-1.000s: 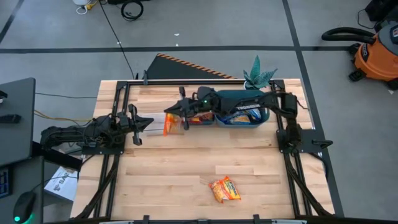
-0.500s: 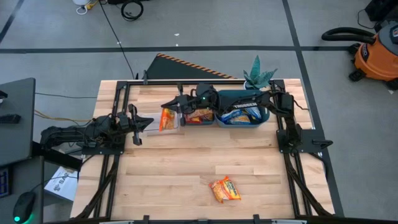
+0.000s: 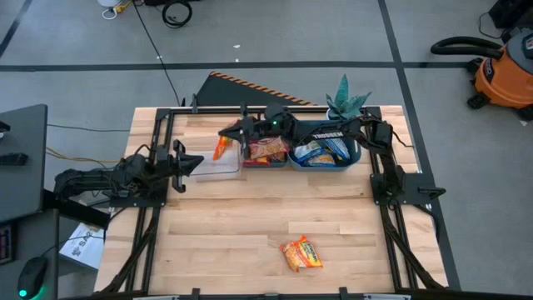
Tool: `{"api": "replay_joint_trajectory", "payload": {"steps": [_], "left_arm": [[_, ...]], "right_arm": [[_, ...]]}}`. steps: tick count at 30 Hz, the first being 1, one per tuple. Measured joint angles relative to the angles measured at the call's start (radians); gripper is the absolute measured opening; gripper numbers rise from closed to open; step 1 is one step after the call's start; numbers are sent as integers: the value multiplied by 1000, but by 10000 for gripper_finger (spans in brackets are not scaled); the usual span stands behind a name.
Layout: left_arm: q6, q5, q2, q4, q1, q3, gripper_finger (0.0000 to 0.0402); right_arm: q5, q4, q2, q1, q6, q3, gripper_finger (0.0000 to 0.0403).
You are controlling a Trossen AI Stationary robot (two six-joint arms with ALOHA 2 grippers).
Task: Sort Maruchan noodles
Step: Put the orange bag into the transparent bin
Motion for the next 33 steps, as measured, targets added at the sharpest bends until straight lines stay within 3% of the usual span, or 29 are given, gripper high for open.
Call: {"api": "replay_joint_trajectory", "payload": {"steps": [5,10,18,24,30,33], "left_arm": [[-15,0,0,-1,0,0,18],[-81,4,0,-15,0,0,18],[-105,99,0,-17,0,0,18],[-104,111,0,-16,0,0,18],[-58,121,0,-26,0,0,18],[-51,122,0,-30,0,0,26]], "right_arm": [[5,-73,7,-5,-23,-1,5],[-66,-165,7,-5,-45,-1,5],[-109,-221,7,-6,-75,-1,7],[-109,-265,7,-6,-81,-1,17],[-104,-274,6,-10,-55,-1,89],[-63,-399,-15,-15,-41,8,143]]}}
